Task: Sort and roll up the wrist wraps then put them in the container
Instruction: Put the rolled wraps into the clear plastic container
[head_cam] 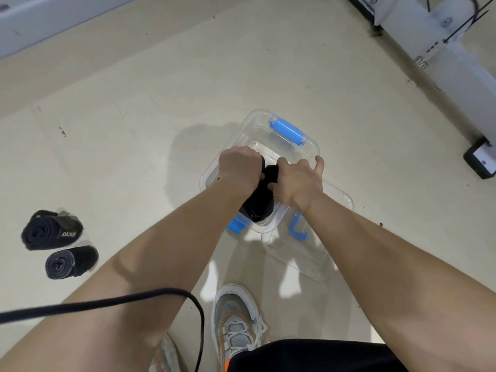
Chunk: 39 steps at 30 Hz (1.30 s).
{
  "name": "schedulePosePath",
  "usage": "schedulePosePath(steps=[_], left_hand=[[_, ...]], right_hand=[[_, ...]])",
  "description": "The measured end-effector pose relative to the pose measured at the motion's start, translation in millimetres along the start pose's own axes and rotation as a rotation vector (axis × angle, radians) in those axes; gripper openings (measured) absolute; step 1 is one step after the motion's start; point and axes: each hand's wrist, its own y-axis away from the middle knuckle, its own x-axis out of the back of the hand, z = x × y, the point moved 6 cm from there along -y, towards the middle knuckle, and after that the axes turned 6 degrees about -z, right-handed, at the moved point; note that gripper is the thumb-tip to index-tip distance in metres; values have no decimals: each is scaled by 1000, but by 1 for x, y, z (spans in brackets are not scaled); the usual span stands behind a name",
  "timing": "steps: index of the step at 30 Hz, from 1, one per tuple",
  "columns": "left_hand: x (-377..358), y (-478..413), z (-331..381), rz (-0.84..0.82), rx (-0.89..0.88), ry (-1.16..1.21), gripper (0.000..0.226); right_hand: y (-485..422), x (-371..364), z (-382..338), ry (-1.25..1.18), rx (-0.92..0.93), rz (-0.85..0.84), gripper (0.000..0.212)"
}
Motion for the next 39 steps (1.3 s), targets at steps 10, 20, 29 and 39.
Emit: schedulePosePath(steps=[10,20,29,39], left_hand=[[7,35,-11,118,-68,66,22],[17,118,-98,-42,61,359,31],[-29,241,-227,-181,379,484,32],[-114,295,-352,49,767,777,53]], right_hand=[[13,8,-9,65,-18,21,36],[80,35,-74,30,76,28,28],[138,11,-224,51,389,-23,42],[136,-85,-376,-106,543,-229,61]])
